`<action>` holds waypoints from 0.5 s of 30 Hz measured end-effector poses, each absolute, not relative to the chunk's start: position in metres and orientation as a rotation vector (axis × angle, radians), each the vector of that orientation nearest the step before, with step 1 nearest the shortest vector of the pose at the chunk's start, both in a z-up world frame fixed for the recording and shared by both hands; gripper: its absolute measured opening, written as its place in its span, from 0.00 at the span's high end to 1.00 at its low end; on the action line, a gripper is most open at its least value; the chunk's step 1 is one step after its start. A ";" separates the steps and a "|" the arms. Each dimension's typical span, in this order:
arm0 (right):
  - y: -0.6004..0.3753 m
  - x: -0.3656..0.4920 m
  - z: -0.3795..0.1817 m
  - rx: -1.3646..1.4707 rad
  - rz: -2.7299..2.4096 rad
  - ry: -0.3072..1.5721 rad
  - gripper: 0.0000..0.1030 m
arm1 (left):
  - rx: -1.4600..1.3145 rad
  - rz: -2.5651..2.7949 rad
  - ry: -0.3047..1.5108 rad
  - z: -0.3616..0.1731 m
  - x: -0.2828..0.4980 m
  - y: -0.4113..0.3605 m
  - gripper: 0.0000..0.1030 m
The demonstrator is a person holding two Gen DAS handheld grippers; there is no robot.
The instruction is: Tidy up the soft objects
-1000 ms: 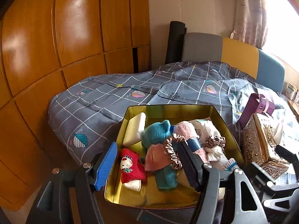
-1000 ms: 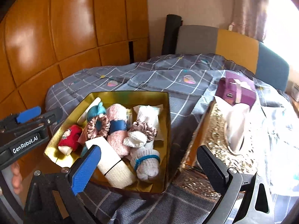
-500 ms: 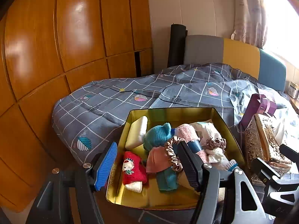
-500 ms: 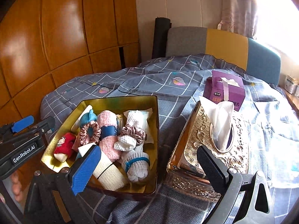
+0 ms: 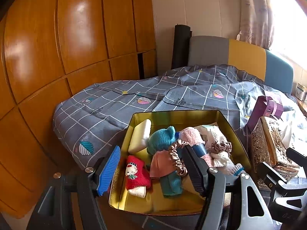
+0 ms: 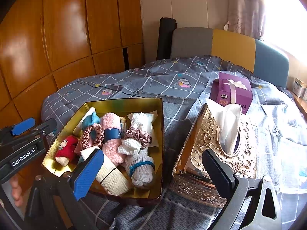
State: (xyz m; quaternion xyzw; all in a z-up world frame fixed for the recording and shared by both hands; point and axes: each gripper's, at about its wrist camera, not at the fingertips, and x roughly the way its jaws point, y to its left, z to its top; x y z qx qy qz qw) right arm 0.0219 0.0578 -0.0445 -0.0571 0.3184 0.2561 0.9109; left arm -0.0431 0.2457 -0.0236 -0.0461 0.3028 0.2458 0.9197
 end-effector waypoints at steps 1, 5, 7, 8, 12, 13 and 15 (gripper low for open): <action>0.058 0.022 -0.045 -0.118 0.529 0.656 0.00 | -0.094 0.504 0.623 -0.024 -0.043 0.245 0.34; 0.058 0.022 -0.045 -0.118 0.528 0.656 0.00 | -0.099 0.500 0.631 -0.025 -0.043 0.246 0.34; 0.058 0.022 -0.045 -0.118 0.526 0.655 0.00 | -0.100 0.499 0.632 -0.025 -0.043 0.246 0.34; 0.058 0.022 -0.045 -0.119 0.526 0.656 0.00 | -0.100 0.498 0.631 -0.025 -0.043 0.246 0.34; 0.058 0.022 -0.045 -0.118 0.526 0.657 0.00 | -0.095 0.493 0.630 -0.025 -0.042 0.245 0.34; 0.058 0.021 -0.045 -0.119 0.527 0.657 0.00 | -0.095 0.492 0.631 -0.025 -0.042 0.245 0.34; 0.058 0.022 -0.045 -0.118 0.527 0.658 0.00 | -0.094 0.493 0.632 -0.026 -0.043 0.245 0.34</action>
